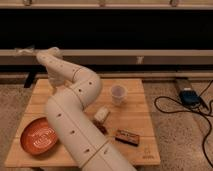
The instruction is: Place the bottle in the ceramic bowl
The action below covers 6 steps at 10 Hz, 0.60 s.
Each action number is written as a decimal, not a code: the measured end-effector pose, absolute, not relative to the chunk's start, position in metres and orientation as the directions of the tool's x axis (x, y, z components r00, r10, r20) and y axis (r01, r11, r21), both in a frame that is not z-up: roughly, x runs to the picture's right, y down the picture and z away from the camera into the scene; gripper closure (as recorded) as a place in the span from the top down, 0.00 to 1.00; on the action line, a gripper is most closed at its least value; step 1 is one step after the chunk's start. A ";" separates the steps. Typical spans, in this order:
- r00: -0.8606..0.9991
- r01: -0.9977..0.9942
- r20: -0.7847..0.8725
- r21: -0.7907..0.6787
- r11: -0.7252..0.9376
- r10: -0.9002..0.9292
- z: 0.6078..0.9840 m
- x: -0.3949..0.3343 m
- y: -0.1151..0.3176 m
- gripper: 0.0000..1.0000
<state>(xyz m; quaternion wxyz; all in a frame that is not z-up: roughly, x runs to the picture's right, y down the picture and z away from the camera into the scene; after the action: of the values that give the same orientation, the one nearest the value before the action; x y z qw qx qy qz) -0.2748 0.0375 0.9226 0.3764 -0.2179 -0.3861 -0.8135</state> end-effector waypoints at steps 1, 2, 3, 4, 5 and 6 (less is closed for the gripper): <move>-0.623 0.779 0.641 0.460 -0.425 -0.448 0.922 -0.278 0.042 0.80; -0.620 0.782 0.640 0.454 -0.428 -0.455 0.922 -0.281 0.047 0.80; -0.614 0.786 0.639 0.449 -0.425 -0.463 0.920 -0.284 0.053 0.80; -0.605 0.794 0.641 0.443 -0.417 -0.471 0.917 -0.287 0.061 0.80; -0.597 0.801 0.646 0.437 -0.410 -0.476 0.916 -0.289 0.069 0.80; -0.591 0.805 0.649 0.434 -0.406 -0.479 0.916 -0.291 0.074 0.80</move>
<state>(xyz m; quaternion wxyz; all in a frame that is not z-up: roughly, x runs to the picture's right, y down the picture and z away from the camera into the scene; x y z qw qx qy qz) -0.2913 0.0738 0.9155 0.3964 -0.2173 -0.3742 -0.8097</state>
